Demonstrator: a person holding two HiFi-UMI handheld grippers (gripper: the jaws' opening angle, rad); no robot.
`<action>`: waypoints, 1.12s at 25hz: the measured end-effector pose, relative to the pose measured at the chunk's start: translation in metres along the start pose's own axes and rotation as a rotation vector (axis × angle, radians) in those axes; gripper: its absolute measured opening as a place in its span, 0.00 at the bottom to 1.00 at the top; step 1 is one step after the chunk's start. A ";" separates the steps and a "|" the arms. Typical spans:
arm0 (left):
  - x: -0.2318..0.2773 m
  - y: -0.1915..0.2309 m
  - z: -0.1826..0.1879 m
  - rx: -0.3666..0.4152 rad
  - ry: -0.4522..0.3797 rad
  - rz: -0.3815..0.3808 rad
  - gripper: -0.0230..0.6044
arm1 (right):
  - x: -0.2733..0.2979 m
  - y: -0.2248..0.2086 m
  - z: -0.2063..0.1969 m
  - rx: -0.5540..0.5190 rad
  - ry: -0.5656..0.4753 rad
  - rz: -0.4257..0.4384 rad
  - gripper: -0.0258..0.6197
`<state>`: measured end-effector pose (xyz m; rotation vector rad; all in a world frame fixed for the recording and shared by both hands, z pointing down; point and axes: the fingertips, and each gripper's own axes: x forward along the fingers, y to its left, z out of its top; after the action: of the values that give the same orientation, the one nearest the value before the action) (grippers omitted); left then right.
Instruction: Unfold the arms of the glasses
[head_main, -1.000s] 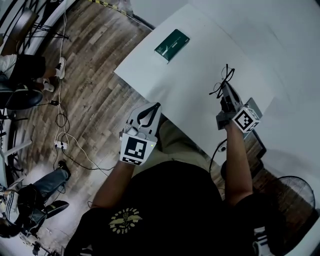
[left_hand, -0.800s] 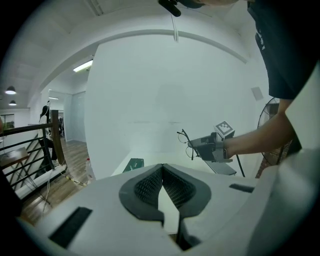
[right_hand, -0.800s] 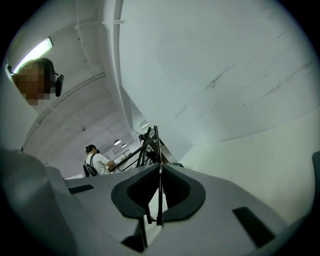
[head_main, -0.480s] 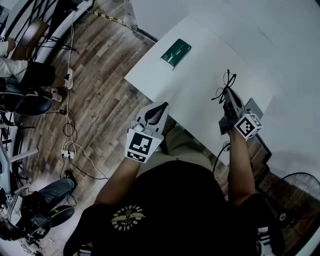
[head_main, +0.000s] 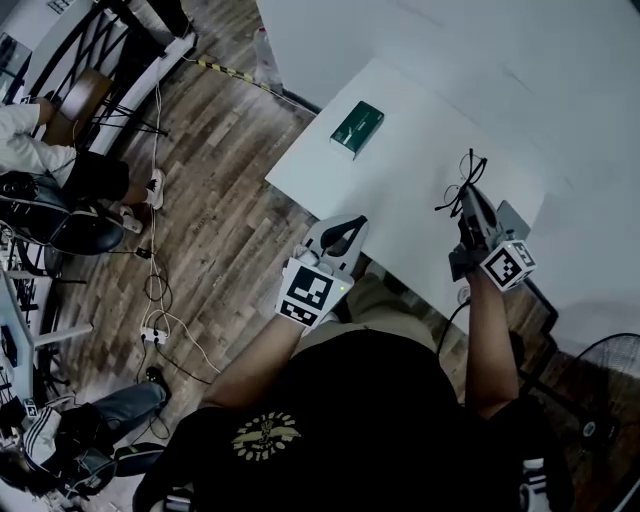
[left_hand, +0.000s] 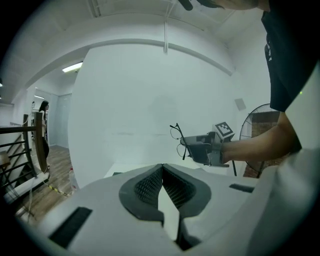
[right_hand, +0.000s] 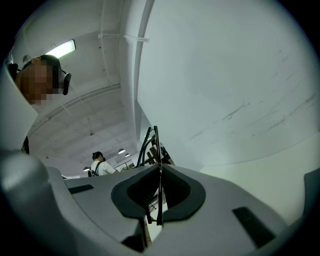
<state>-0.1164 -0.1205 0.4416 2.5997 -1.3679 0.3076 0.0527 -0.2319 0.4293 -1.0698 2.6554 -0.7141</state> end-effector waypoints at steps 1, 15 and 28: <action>0.002 -0.006 0.003 0.005 -0.005 -0.016 0.05 | -0.002 0.004 0.003 0.001 -0.012 0.003 0.06; 0.019 -0.070 0.032 0.028 -0.025 -0.226 0.05 | -0.045 0.076 0.013 0.014 -0.095 0.041 0.06; 0.051 -0.114 0.027 0.105 0.056 -0.335 0.17 | -0.045 0.093 0.005 -0.032 -0.060 0.076 0.06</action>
<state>0.0084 -0.1046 0.4215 2.8211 -0.8986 0.4040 0.0308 -0.1446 0.3778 -0.9770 2.6489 -0.6164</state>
